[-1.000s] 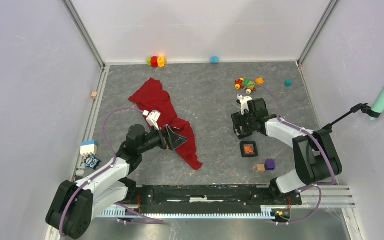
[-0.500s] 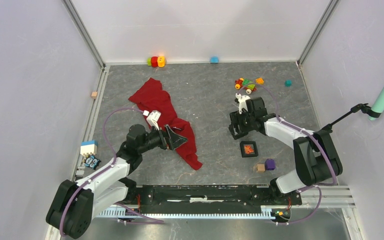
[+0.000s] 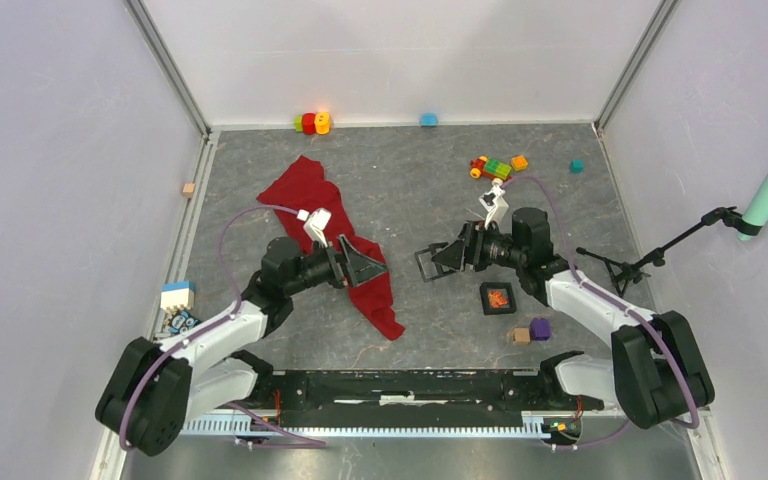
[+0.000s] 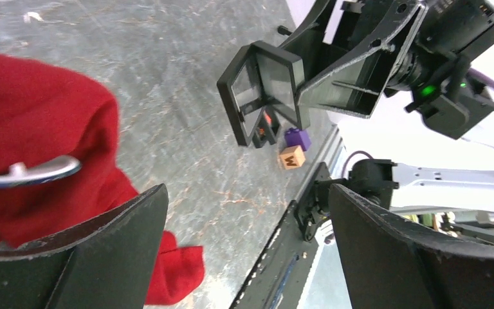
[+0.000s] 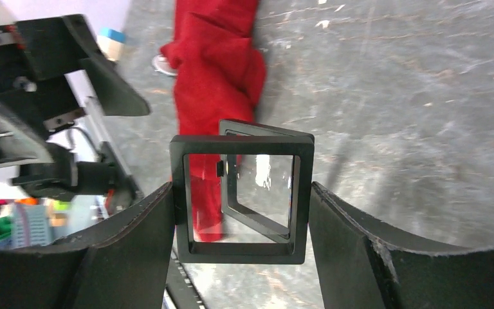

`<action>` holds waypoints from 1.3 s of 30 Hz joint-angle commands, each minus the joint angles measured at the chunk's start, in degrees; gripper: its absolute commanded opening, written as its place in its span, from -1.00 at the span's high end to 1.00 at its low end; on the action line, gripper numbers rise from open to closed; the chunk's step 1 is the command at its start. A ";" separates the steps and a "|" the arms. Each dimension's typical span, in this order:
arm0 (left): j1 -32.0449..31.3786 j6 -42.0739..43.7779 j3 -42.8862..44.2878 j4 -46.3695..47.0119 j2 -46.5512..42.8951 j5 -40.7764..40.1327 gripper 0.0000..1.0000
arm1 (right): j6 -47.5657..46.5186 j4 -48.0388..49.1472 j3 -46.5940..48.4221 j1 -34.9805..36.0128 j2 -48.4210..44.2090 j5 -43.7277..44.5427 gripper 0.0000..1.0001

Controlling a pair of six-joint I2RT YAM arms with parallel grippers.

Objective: Remove the brooch from the garment

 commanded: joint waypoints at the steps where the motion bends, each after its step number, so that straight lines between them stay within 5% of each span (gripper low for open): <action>1: -2.86 -7.26 3.20 9.20 4.64 1.46 -0.95 | 13.36 15.27 -3.77 0.46 -3.19 -8.32 -0.10; 12: -7.37 -8.55 9.03 13.09 15.11 0.55 -0.61 | 16.87 18.50 -5.84 4.02 -5.47 -9.06 -0.11; 22: -7.55 -8.12 9.27 14.46 17.10 0.83 0.31 | 16.27 18.22 -5.92 6.46 -5.15 -8.39 -0.16; 27: -7.53 -6.24 10.40 11.45 16.75 1.25 0.81 | 11.84 13.39 -5.47 6.50 -4.52 -6.34 -0.37; 31: -7.52 -4.82 11.20 7.02 15.86 0.51 0.83 | 3.78 2.02 -2.16 6.53 -5.11 1.23 -0.96; 39: -7.51 -3.00 11.48 2.76 15.38 -0.65 0.84 | -6.29 -13.70 3.41 6.54 -6.99 16.86 -0.95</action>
